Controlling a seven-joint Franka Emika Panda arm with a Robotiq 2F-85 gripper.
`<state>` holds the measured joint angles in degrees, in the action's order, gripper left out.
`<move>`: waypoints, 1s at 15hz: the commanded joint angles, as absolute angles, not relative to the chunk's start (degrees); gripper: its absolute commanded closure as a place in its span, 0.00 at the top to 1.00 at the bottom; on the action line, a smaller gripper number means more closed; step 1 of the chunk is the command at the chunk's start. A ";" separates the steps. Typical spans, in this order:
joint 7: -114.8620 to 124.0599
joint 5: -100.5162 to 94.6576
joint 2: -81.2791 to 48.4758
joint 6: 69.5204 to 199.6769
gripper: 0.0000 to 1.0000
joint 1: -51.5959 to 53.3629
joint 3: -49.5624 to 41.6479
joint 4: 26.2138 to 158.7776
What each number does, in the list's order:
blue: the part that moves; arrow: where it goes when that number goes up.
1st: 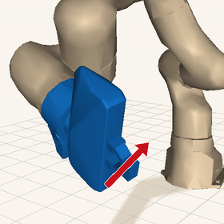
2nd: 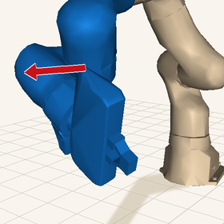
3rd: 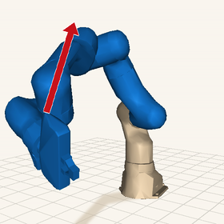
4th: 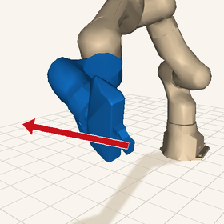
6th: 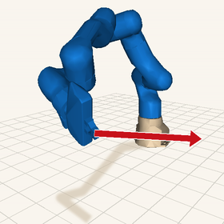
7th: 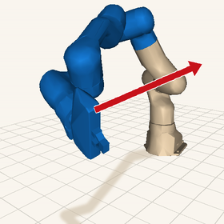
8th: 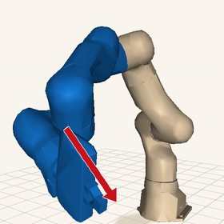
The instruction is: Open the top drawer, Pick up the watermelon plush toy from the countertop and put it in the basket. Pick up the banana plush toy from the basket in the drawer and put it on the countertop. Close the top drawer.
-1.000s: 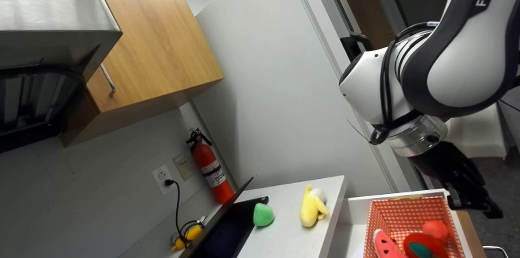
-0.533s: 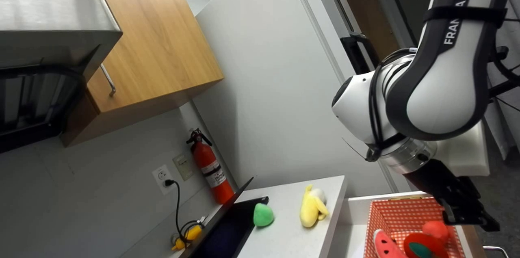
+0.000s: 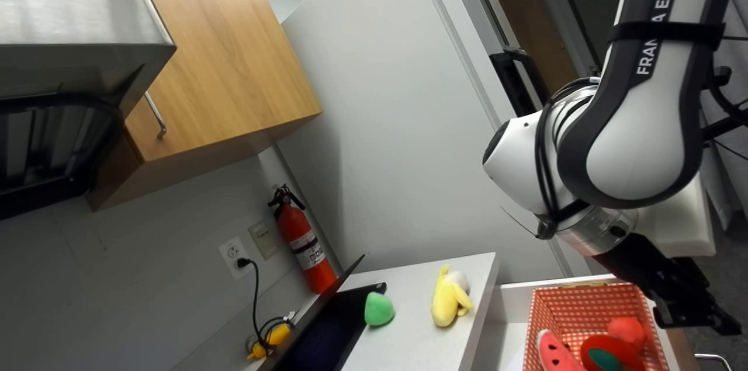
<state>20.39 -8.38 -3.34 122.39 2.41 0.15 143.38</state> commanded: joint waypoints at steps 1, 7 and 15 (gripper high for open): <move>19.62 -7.20 -5.70 121.84 0.00 1.92 0.11 140.88; 19.40 -6.78 -8.99 122.87 0.00 2.08 0.04 137.52; 20.31 -6.84 -12.88 125.16 0.00 2.39 -0.18 134.21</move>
